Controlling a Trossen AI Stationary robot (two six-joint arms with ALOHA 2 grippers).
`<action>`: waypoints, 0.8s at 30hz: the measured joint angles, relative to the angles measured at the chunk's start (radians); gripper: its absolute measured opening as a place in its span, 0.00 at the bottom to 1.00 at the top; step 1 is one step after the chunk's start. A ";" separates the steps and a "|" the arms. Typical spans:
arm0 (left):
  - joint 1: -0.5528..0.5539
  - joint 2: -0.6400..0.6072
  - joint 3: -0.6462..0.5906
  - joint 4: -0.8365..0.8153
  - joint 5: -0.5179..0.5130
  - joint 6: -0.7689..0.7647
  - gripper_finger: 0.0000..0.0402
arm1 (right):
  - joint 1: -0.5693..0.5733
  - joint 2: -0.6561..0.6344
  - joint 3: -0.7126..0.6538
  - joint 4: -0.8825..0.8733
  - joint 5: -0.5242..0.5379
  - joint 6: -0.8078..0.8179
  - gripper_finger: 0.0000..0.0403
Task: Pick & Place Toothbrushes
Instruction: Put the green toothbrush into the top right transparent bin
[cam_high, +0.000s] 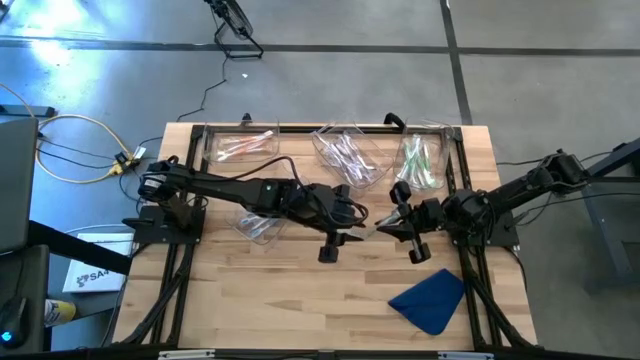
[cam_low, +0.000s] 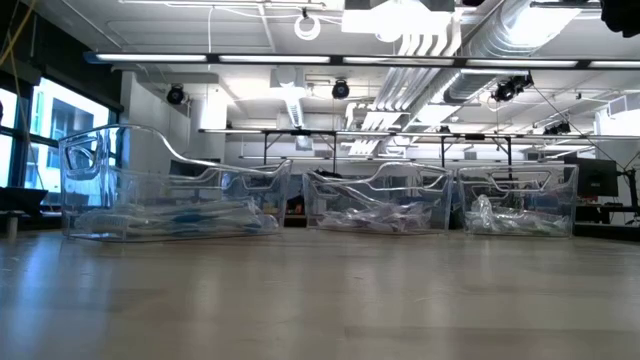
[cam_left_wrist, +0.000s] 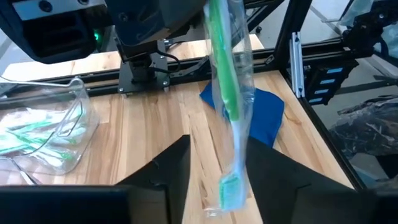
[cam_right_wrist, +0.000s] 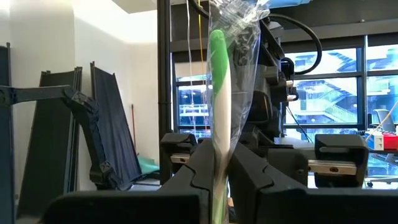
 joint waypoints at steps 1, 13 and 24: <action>0.000 0.000 0.000 0.002 0.000 0.001 0.37 | 0.000 0.000 0.000 0.000 0.000 0.000 0.05; 0.000 0.000 0.000 0.014 0.003 -0.010 0.41 | 0.000 0.000 -0.001 -0.017 0.017 -0.008 0.05; -0.001 -0.001 0.000 0.012 -0.052 0.117 0.41 | 0.000 -0.001 -0.001 -0.091 0.171 -0.010 0.05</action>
